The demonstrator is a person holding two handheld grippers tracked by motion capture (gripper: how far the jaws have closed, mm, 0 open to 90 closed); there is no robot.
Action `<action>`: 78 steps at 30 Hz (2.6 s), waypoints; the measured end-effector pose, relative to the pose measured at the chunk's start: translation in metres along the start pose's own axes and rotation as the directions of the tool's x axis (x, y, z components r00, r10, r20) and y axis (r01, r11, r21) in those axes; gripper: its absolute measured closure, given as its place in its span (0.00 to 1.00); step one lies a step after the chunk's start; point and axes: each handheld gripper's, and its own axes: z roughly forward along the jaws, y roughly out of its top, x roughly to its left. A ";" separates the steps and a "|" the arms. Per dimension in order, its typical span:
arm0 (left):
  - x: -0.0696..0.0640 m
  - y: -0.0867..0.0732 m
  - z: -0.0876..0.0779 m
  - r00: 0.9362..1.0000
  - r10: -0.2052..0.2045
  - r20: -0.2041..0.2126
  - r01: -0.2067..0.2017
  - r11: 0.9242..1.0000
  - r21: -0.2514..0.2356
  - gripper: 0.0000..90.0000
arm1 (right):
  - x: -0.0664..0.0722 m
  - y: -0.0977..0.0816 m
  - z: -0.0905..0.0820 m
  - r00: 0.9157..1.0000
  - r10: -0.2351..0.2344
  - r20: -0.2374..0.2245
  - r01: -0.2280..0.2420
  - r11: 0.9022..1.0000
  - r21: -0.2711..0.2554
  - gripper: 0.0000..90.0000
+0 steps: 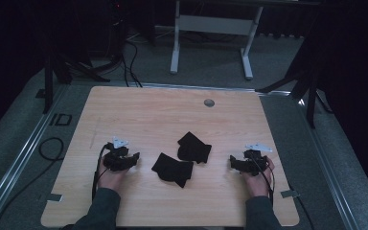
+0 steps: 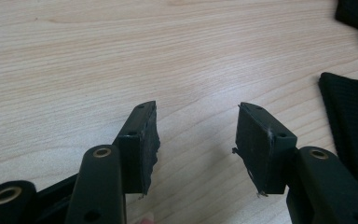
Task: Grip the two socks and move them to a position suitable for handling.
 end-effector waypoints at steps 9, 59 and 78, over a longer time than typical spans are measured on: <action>-0.005 0.001 -0.004 1.000 0.021 0.024 -0.021 1.000 -0.004 0.56 | 0.001 -0.001 -0.001 1.000 -0.001 0.002 0.001 1.000 0.000 0.12; -0.050 0.001 -0.007 0.980 0.102 0.171 -0.098 0.995 -0.027 0.67 | 0.176 0.011 -0.041 0.804 -0.370 -0.465 0.395 0.917 -0.047 0.99; -0.071 -0.005 0.007 0.970 0.186 0.155 -0.191 0.981 0.022 0.86 | 0.168 -0.002 -0.033 0.825 -0.388 -0.410 0.444 0.895 0.047 0.99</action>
